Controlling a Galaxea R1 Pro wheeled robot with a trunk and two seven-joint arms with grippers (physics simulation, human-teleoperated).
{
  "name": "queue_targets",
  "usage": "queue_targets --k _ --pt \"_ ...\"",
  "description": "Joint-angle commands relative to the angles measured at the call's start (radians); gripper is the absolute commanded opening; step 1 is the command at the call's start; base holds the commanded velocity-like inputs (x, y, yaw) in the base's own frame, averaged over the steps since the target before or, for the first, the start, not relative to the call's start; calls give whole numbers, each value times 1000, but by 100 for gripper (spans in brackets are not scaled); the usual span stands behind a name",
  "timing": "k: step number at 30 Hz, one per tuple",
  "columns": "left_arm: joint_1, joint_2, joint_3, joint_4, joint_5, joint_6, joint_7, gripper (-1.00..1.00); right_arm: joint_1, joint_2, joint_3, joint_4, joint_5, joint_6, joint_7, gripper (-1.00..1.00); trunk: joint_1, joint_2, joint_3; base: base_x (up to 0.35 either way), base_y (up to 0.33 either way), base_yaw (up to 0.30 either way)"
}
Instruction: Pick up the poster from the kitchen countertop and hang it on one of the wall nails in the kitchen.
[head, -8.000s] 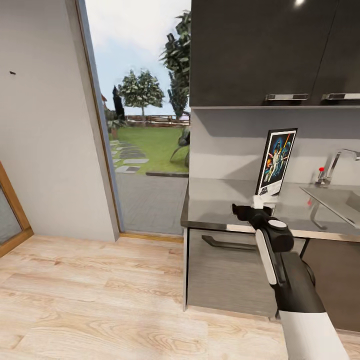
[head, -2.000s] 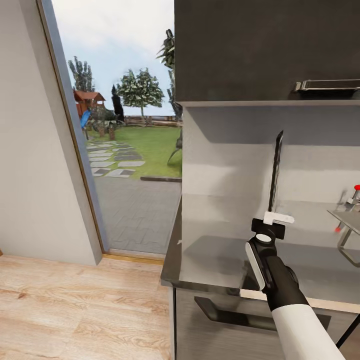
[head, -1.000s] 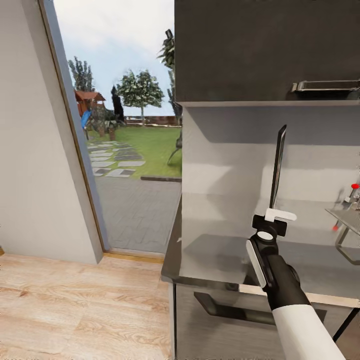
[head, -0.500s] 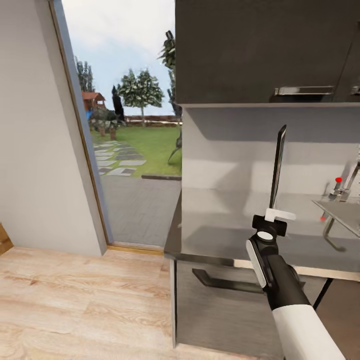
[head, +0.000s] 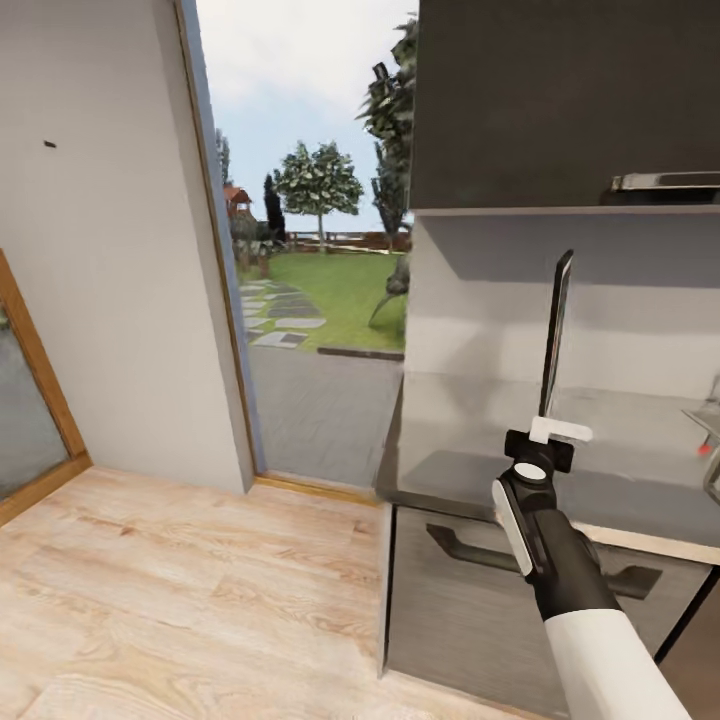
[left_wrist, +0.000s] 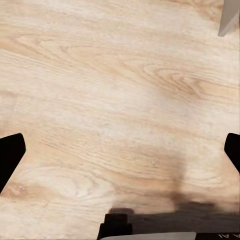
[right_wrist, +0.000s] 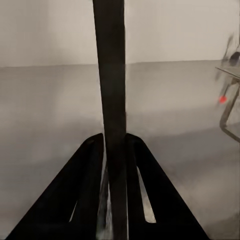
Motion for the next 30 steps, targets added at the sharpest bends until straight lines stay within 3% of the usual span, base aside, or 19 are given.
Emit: queue_targets --k 1,30 --pt "0 0 1 -1 -1 -2 0 100 -1 0 0 -1 -1 5 -2 -100 0 -1 -1 -169 213 278" --pt "0 2 2 -1 0 -2 0 100 -1 2 5 4 -3 5 -2 -100 0 -1 -1 -202 242 283"
